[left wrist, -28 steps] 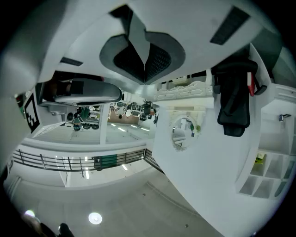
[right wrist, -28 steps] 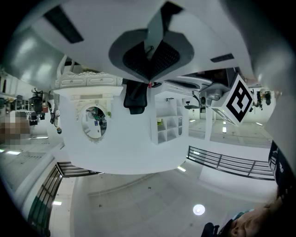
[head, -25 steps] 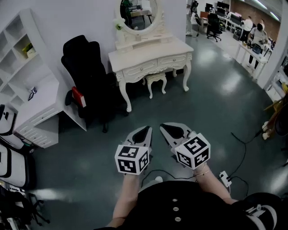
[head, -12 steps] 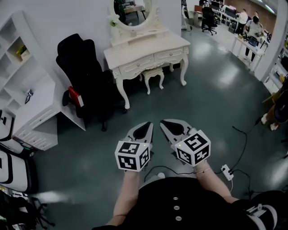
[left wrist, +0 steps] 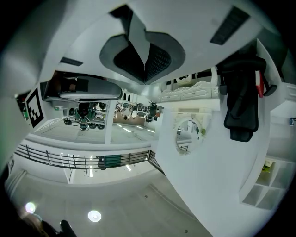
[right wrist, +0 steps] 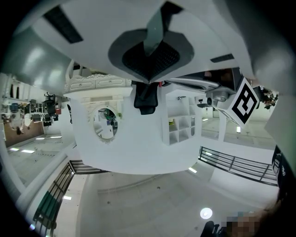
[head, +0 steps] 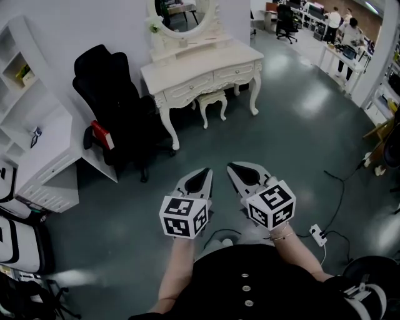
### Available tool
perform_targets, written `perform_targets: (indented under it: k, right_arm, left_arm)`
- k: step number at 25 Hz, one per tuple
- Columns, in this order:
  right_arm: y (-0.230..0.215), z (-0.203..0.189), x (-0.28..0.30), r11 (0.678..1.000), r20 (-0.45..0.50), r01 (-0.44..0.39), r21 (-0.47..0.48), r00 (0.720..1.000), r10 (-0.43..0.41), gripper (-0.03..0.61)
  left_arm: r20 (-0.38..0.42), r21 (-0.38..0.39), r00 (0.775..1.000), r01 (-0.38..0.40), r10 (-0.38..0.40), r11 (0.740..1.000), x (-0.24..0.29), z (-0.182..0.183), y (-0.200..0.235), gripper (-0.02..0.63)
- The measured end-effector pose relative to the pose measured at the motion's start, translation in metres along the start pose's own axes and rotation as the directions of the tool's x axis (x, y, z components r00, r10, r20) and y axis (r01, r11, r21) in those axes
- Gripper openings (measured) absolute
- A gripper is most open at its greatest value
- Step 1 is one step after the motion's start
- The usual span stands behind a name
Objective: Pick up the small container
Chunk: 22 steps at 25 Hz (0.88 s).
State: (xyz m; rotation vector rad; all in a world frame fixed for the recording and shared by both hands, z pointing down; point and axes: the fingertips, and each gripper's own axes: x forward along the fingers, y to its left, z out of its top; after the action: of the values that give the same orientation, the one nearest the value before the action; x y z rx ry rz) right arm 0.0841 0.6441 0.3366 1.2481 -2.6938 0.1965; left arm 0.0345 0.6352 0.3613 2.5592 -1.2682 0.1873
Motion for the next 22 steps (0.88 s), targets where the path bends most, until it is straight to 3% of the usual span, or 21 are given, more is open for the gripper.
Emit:
perform_targets:
  k: [2,3,4,10,13,22]
  right_arm:
    - [-0.001,-0.004,0.005,1.000,-0.013,-0.004,0.005,1.000,0.004,0.024]
    - [-0.001,-0.006,0.009,1.000,-0.022,-0.008,0.009,1.000,0.008,0.102]
    - [-0.002,-0.008,0.012,1.000,-0.029,-0.009,0.013,1.000,0.009,0.140]
    - [-0.013,-0.018,0.031,1.000,-0.059,-0.005,0.019,0.998,0.006,0.289]
    - [-0.024,-0.017,0.046,1.000,-0.060,-0.007,0.026,0.998,0.008,0.318]
    - [-0.068,-0.012,0.114,0.997,-0.067,-0.050,0.051,0.996,0.053,0.322]
  left_arm:
    - [-0.006,-0.009,1.000,0.002,-0.002,1.000,0.003,-0.002,0.007,0.014]
    - [-0.008,-0.013,1.000,0.002,-0.002,1.000,0.004,-0.003,0.010,0.014]
    - [-0.010,-0.017,1.000,0.001,-0.001,1.000,0.006,-0.004,0.014,0.014]
    - [-0.024,-0.044,1.000,-0.008,0.007,0.999,0.016,-0.009,0.029,0.014]
    - [-0.034,-0.050,0.999,-0.022,0.020,0.999,0.024,-0.010,0.041,0.014]
    - [-0.069,-0.050,0.996,-0.054,0.050,0.997,0.081,0.002,0.094,0.014]
